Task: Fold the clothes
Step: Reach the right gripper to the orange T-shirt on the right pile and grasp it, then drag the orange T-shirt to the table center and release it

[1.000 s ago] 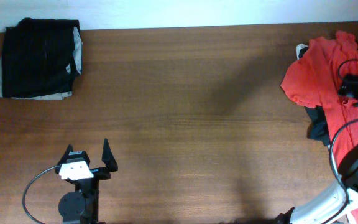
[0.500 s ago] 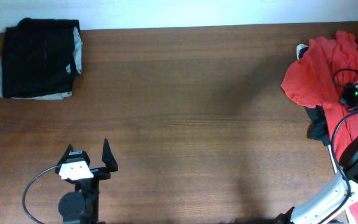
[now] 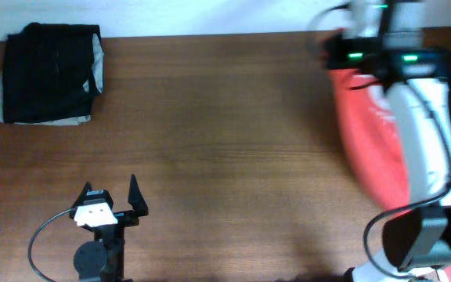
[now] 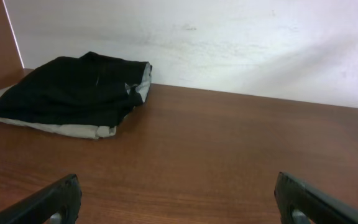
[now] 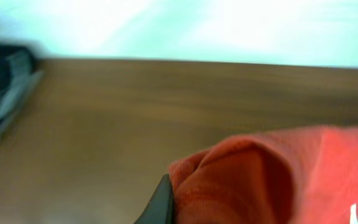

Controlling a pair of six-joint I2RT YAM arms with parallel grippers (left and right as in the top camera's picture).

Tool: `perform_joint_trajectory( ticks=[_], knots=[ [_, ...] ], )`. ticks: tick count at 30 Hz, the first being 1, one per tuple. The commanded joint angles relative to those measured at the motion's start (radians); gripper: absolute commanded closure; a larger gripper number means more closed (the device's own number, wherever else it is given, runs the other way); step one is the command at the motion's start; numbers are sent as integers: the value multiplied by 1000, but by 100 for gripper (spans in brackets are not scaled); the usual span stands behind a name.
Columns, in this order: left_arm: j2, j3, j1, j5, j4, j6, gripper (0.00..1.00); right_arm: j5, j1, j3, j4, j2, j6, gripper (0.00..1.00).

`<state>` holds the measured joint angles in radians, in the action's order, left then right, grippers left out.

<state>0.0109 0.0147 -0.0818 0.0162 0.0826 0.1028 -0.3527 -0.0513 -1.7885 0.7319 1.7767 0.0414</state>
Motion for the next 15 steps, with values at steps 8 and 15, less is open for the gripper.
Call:
perform_joint_trajectory(
  ticks=[8,15],
  knots=[
    [-5,-5,-5,3,1,9,1,194,-774,-27,-31,-29,53,1],
    [-5,-5,-5,3,1,9,1,5,-356,-69,258,-229,67,1]
  ],
)
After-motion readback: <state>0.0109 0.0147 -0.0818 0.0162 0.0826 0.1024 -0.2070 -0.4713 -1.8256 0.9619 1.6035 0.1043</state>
